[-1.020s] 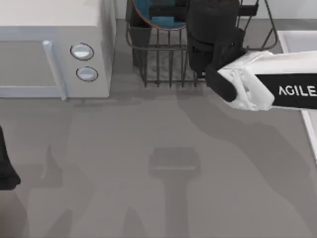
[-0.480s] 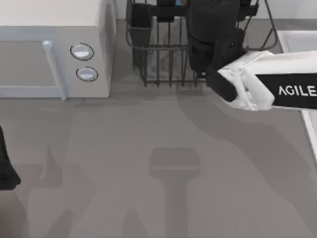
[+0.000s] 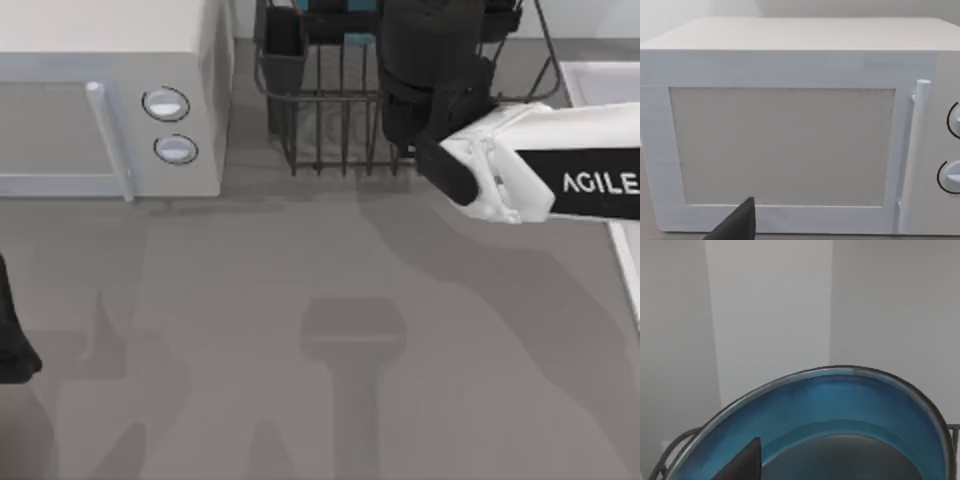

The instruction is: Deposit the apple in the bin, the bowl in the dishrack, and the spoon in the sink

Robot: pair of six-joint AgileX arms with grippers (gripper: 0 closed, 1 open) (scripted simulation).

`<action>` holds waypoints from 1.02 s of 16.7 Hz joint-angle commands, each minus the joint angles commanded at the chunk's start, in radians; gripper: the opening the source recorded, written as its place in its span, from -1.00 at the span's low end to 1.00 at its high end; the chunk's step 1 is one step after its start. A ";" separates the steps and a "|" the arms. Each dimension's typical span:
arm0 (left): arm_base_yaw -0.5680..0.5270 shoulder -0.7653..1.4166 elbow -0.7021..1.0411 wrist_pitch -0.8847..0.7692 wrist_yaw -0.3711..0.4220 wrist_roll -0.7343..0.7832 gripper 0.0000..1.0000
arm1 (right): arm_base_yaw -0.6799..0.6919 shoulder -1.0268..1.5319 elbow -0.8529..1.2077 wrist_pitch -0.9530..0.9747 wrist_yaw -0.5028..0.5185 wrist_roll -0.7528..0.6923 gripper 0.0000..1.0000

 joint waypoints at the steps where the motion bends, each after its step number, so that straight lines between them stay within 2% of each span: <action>1: 0.000 0.000 0.000 0.000 0.000 0.000 1.00 | -0.003 -0.008 -0.009 -0.001 -0.008 0.001 1.00; 4: 0.000 0.000 0.000 0.000 0.000 0.000 1.00 | -0.038 -0.092 -0.094 -0.016 -0.080 0.006 1.00; 8: 0.000 0.000 0.000 0.000 0.000 0.000 1.00 | -0.133 -0.344 -0.328 -0.081 -0.236 0.015 1.00; 13: 0.000 0.000 0.000 0.000 0.000 0.000 1.00 | -0.293 -0.869 -0.729 -0.249 -0.446 0.011 1.00; 17: 0.000 0.000 0.000 0.000 0.000 0.000 1.00 | -0.426 -1.356 -1.025 -0.420 -0.575 -0.003 1.00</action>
